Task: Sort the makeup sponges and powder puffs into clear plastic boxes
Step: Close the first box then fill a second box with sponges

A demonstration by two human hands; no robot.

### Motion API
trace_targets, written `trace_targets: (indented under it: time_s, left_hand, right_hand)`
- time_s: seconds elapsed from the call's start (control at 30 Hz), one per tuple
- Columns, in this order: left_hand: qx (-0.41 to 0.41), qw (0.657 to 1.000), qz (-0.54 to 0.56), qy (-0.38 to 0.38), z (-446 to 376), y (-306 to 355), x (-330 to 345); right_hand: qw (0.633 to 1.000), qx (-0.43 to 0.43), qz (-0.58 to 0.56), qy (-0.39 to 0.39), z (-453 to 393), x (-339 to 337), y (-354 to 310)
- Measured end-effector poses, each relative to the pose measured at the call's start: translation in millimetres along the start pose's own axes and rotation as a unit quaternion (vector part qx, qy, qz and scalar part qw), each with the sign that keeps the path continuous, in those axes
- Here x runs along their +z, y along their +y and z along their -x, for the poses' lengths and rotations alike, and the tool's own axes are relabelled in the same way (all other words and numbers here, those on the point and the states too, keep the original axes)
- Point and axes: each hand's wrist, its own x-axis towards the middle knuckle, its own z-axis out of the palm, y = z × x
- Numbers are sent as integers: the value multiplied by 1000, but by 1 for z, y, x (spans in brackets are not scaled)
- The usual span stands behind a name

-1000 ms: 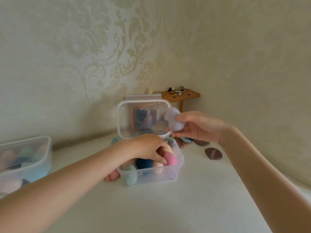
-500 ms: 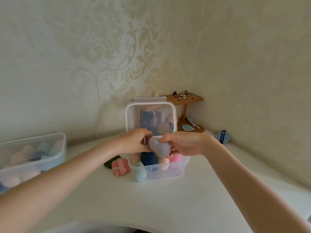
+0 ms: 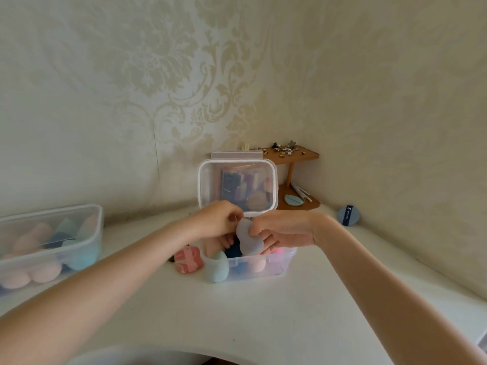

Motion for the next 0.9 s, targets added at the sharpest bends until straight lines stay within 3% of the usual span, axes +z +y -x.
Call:
trace_targets:
  time_s: [0.13,0.23,0.4,0.6,0.73,0.83,0.9]
  left_hand:
    - [60,997,-40,-36,18,-10,-20]
    - [38,990,-101,-96,27,-16,-14]
    - [31,976,-200,-79,14,-26,-6]
    - [44,984,-151,-88,20,-23,-6]
    - [77,976,-184,-83,18,-23,-4]
    - [92,969,-215,-81,16,-22,-2]
    - [86,966,-223,-104,17,-20,-3]
  right_hand:
    - [1000,11,-23,15,3,3,-4]
    - [997,20,20,65,0,12,-8]
    - [979,16,124,160,-3,28,-12]
    - [901,-19,351,256,-16,48,-4]
    - [902,-6,359,240,-14,48,-5]
    - [911,1,368,185,-12,39,-11]
    - [936,15,328,127,-10,36,-17]
